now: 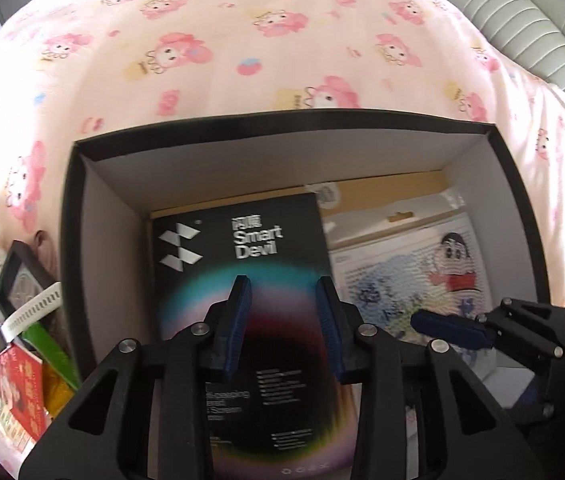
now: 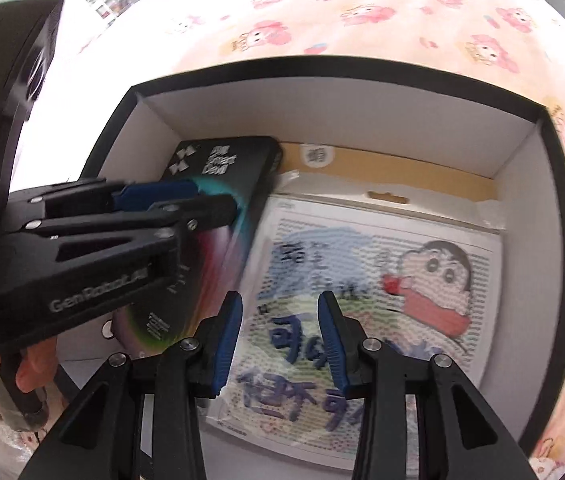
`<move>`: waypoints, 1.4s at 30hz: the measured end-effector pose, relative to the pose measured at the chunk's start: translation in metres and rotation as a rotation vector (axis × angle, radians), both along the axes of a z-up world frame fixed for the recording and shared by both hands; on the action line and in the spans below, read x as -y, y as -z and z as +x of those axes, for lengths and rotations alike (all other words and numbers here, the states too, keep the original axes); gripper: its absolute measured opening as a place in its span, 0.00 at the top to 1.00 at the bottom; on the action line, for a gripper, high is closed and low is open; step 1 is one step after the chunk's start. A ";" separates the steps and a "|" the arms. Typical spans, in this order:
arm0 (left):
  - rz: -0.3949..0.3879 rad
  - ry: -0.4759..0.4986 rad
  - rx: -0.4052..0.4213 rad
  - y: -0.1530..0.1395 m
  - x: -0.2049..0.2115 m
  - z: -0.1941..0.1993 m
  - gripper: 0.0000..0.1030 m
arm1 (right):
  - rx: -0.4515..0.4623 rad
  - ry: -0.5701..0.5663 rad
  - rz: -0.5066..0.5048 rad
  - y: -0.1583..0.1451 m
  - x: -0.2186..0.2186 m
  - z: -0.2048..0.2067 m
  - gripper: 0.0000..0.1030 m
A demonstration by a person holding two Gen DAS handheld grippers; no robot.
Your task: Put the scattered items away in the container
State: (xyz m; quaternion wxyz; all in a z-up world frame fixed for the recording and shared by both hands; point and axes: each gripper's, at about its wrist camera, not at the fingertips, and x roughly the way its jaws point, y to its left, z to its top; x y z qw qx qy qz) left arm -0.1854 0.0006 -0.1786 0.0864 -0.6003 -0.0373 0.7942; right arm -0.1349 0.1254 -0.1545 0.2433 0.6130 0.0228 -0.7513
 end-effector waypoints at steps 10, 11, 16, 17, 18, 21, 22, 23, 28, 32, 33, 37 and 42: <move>-0.130 -0.021 -0.043 0.001 0.005 -0.002 0.66 | -0.039 -0.016 0.049 -0.006 0.017 -0.012 0.65; -0.119 -0.019 -0.048 0.001 0.006 -0.002 0.66 | -0.048 -0.006 0.068 -0.007 0.016 -0.017 0.65; 0.015 -0.056 -0.055 0.000 0.019 -0.009 0.67 | -0.065 -0.012 0.122 -0.007 0.017 -0.039 0.65; 0.038 -0.063 -0.053 -0.002 0.022 -0.014 0.67 | -0.060 -0.028 0.117 -0.007 0.020 -0.041 0.65; 0.053 -0.067 -0.053 -0.002 0.023 -0.015 0.67 | -0.053 -0.047 0.103 -0.006 0.025 -0.041 0.65; 0.029 -0.060 -0.070 -0.004 0.020 -0.019 0.67 | -0.056 -0.093 0.106 -0.005 0.039 -0.038 0.65; 0.021 -0.056 -0.070 -0.004 0.019 -0.019 0.67 | -0.063 -0.103 0.109 -0.006 0.043 -0.036 0.65; 0.023 -0.056 -0.068 -0.008 0.018 -0.015 0.67 | -0.056 -0.107 0.093 -0.008 0.046 -0.035 0.65; 0.065 -0.066 -0.063 -0.007 0.022 -0.018 0.67 | -0.047 -0.144 0.065 -0.016 0.060 -0.032 0.65; 0.017 -0.076 -0.075 -0.009 0.017 -0.032 0.67 | -0.073 -0.059 0.117 -0.022 0.047 -0.047 0.65; 0.015 -0.073 -0.078 -0.009 0.015 -0.036 0.67 | -0.074 -0.032 0.123 -0.023 0.042 -0.052 0.65; -0.038 -0.049 -0.045 0.001 0.008 -0.053 0.67 | -0.091 0.048 0.142 -0.028 0.026 -0.064 0.65; -0.038 -0.046 0.019 0.017 0.008 -0.063 0.67 | -0.090 0.093 0.143 -0.031 0.020 -0.069 0.65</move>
